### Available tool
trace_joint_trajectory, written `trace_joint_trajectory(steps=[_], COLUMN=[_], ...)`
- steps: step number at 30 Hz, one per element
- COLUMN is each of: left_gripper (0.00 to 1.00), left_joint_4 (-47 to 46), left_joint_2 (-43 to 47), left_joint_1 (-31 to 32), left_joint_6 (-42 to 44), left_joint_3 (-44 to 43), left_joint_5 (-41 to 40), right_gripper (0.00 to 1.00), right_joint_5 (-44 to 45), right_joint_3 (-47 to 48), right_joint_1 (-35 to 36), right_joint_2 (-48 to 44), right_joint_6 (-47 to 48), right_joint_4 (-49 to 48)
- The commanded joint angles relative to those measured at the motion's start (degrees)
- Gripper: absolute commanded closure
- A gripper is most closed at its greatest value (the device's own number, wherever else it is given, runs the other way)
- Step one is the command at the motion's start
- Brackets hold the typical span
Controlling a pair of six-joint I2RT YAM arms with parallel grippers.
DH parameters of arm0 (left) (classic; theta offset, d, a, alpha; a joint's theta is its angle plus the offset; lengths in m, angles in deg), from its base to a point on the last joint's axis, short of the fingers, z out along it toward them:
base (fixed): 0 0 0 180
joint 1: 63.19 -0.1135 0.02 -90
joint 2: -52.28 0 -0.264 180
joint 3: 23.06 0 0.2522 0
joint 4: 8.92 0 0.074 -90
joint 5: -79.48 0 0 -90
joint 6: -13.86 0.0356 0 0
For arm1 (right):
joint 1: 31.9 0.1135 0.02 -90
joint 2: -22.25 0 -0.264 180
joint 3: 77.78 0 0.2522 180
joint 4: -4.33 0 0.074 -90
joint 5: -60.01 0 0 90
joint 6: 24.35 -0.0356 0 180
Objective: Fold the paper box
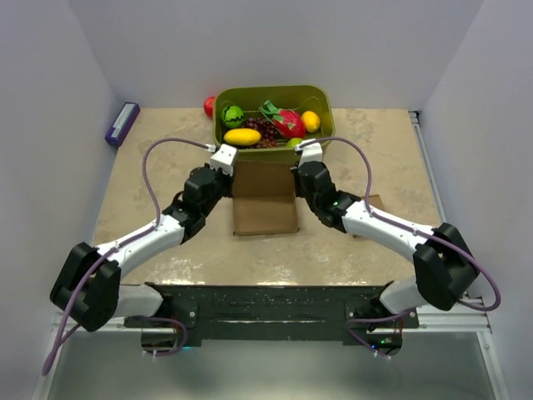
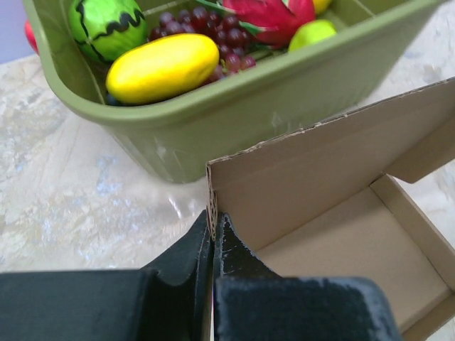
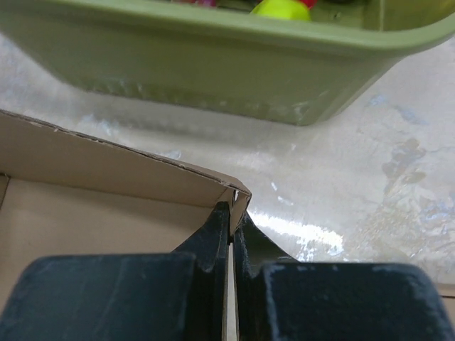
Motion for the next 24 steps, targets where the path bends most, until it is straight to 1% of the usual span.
trace_joint_trajectory(steps=[1,2,5,7,11,12,17,22,24], left_gripper=[1.0,1.0,0.98,0.93,0.88,0.85,0.86,0.91,0.93], left_joint_4=[-13.6,-15.9,-18.1,-18.6,-20.3,-20.2,-18.1,-18.2,-17.7], left_joint_2=[-3.6,-4.4,-7.2,-8.9,-11.1,-11.9,-13.6,-14.6,-15.2], left_joint_1=[1.4,1.4,1.3,1.4,1.3,1.3,1.3,1.3,1.3], left_joint_6=[-0.3,0.8,1.2,1.1,0.0,-0.4,-4.5,-8.3,-11.0], left_joint_3=[-2.2,-1.9,-1.0,-0.3,0.9,1.0,1.2,1.7,1.8], left_joint_5=[0.0,0.4,0.3,0.1,0.6,0.7,-0.5,0.2,0.3], right_gripper=[1.0,1.0,1.0,1.0,1.0,1.0,1.0,1.0,1.0], right_joint_5=[5.5,6.0,8.3,8.5,9.3,9.4,10.7,10.4,10.3], right_joint_3=[6.0,6.2,5.8,4.9,3.3,2.6,-0.3,-3.2,-4.3], right_joint_1=[1.3,1.3,1.2,1.3,1.2,1.3,1.3,1.3,1.5], right_joint_2=[2.1,2.8,4.3,5.0,5.8,6.0,4.8,3.7,3.3], right_joint_6=[-1.8,-1.7,-1.9,-2.1,-3.0,-3.3,-4.5,-6.2,-7.5], right_joint_4=[-8.8,-9.4,-11.1,-11.9,-13.1,-13.3,-14.6,-13.7,-12.5])
